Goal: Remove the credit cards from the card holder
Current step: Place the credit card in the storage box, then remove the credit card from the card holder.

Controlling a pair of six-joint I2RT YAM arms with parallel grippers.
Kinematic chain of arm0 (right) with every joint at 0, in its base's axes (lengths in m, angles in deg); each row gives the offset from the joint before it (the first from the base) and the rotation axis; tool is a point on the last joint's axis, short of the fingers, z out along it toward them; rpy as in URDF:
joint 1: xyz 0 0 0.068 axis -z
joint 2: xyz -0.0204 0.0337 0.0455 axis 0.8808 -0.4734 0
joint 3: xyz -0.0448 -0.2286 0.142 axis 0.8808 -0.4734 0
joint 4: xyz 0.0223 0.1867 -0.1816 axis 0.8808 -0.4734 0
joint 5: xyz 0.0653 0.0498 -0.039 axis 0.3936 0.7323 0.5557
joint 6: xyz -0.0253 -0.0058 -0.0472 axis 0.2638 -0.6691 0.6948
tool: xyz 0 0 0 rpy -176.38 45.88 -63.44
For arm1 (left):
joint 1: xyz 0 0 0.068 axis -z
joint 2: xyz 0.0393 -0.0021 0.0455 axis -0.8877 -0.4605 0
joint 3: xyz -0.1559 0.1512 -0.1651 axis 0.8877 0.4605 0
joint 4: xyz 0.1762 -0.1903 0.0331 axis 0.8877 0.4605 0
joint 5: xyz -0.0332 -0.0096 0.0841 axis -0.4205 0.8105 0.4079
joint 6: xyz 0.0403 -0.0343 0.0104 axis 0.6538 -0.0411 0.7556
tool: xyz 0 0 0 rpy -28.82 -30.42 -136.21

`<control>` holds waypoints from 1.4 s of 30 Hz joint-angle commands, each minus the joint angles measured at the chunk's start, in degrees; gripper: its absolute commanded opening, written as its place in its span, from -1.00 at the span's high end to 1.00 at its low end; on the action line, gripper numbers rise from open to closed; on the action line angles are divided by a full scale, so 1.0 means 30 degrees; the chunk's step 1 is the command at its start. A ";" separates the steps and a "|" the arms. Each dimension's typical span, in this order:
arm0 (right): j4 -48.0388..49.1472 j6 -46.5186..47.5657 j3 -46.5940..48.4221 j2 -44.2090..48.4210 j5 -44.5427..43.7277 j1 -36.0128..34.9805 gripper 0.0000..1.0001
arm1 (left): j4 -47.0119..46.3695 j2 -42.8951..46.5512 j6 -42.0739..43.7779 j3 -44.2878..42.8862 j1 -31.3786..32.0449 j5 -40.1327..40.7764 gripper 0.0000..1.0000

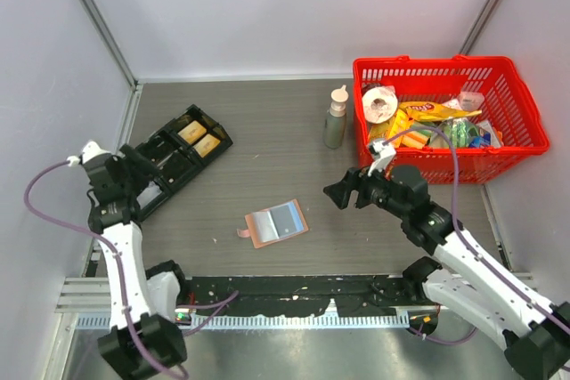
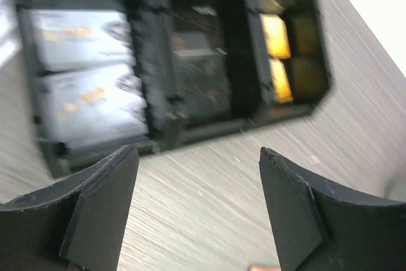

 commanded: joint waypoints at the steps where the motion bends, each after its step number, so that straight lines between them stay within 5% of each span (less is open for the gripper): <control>1: 0.1161 -0.0591 0.0629 -0.2097 0.1697 -0.0112 -0.64 | 0.2034 0.1660 -0.0546 -0.0496 0.4097 -0.0735 -0.60; 12: 0.2683 -0.1529 0.1450 -0.7078 0.0647 -0.2980 -0.64 | 0.0458 0.3334 -0.6023 0.1583 1.6348 0.0903 -0.38; 20: 0.4323 -0.2612 0.2094 -1.0067 0.0001 -0.5324 -0.56 | -0.4171 -0.0440 -0.7552 0.2815 2.3411 0.4625 -0.25; 30: 0.5291 -0.2907 0.2710 -1.3234 -0.0674 -0.6059 -0.47 | -0.5991 -0.3930 -0.7405 0.4718 2.3973 0.4921 0.48; 42: 0.6053 -0.3053 0.2857 -1.5228 0.0117 -0.6205 -0.43 | -0.6694 -0.5806 -0.8341 0.6535 2.4060 0.4510 0.65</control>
